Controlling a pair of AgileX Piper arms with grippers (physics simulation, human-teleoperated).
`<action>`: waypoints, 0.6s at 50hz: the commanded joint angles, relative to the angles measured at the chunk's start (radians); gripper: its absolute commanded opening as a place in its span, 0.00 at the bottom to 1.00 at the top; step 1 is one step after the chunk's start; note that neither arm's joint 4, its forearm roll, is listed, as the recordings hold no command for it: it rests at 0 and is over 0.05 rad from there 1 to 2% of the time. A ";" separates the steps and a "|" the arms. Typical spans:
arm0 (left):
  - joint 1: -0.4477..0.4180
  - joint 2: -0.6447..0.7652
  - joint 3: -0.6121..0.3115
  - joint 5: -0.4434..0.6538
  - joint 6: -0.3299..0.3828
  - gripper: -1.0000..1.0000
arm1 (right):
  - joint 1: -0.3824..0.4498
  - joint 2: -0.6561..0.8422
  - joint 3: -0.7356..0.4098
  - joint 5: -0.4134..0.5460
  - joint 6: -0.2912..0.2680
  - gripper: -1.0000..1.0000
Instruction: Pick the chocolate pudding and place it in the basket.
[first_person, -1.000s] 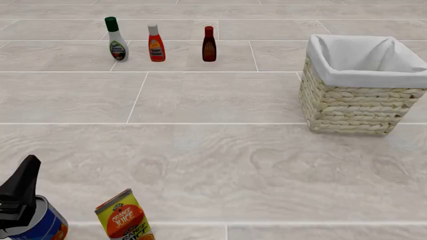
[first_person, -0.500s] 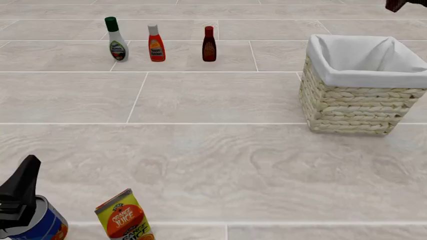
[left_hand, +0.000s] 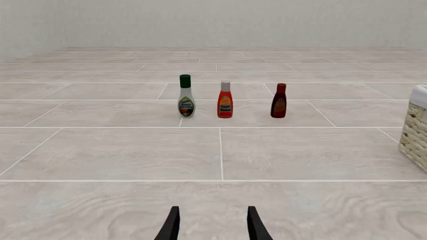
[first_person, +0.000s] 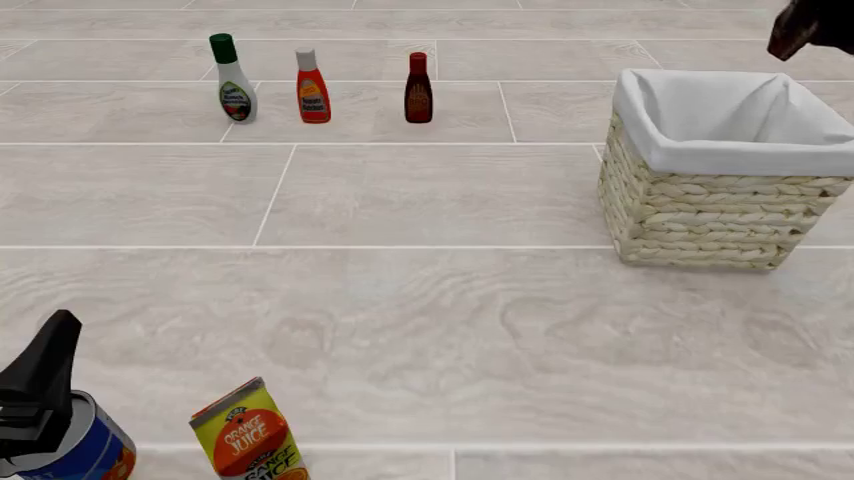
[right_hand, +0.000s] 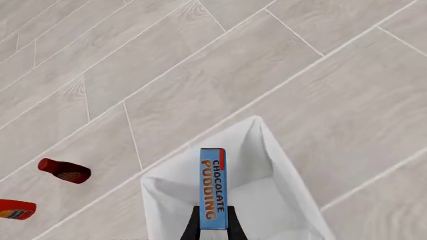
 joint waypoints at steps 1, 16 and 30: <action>0.000 0.000 0.000 0.000 0.001 1.00 | -0.004 0.022 0.013 0.009 0.054 0.00; 0.000 0.000 0.000 0.000 0.000 1.00 | 0.010 0.049 0.025 0.015 0.112 0.00; 0.000 0.000 0.000 0.000 0.000 1.00 | 0.044 0.094 0.013 0.020 0.172 0.00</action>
